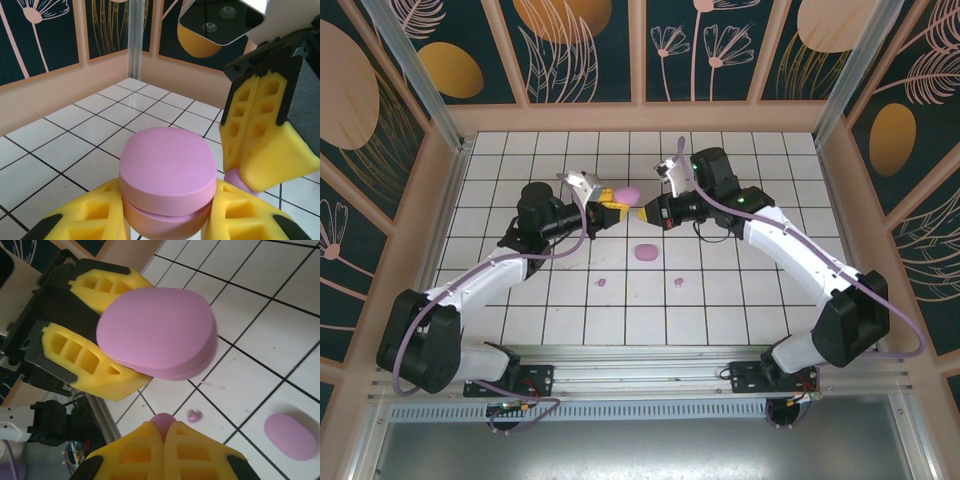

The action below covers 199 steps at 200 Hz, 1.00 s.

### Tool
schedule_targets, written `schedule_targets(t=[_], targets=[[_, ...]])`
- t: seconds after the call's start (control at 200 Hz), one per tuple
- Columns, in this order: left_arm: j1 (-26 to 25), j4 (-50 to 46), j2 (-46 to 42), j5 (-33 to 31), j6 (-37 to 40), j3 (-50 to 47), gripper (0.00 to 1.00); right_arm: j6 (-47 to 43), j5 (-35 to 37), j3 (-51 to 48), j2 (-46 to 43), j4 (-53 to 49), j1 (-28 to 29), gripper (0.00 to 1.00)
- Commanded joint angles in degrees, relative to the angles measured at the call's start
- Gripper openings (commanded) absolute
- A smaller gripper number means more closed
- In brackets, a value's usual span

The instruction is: Insert the wireless bluetooth earbuds into the charging case

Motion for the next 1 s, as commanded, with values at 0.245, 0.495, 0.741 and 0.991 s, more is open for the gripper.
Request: schedule_targets(t=[0.245,0.495,0.741,0.991], targets=[[-0.04,0.91,-0.91,2.15,-0.80,-0.96,0.00,2.45,-1.10,5.98,1.55,3.13,0.40,0.01],[-0.05,1.63,-1.06,2.46,-1.34,-1.35,0.00,1.96,-1.31,7.93,3.64,1.96,0.29,0.01],[-0.05,1.57,-1.56,1.48,-1.06,-1.71,0.00,2.69,-1.51,5.43,0.54,1.44,0.33,0.00],[-0.05,1.40,-1.75,1.03,-1.08,-1.48,0.00,3.96,-1.62,2.10,-2.25,1.66,0.43,0.00]])
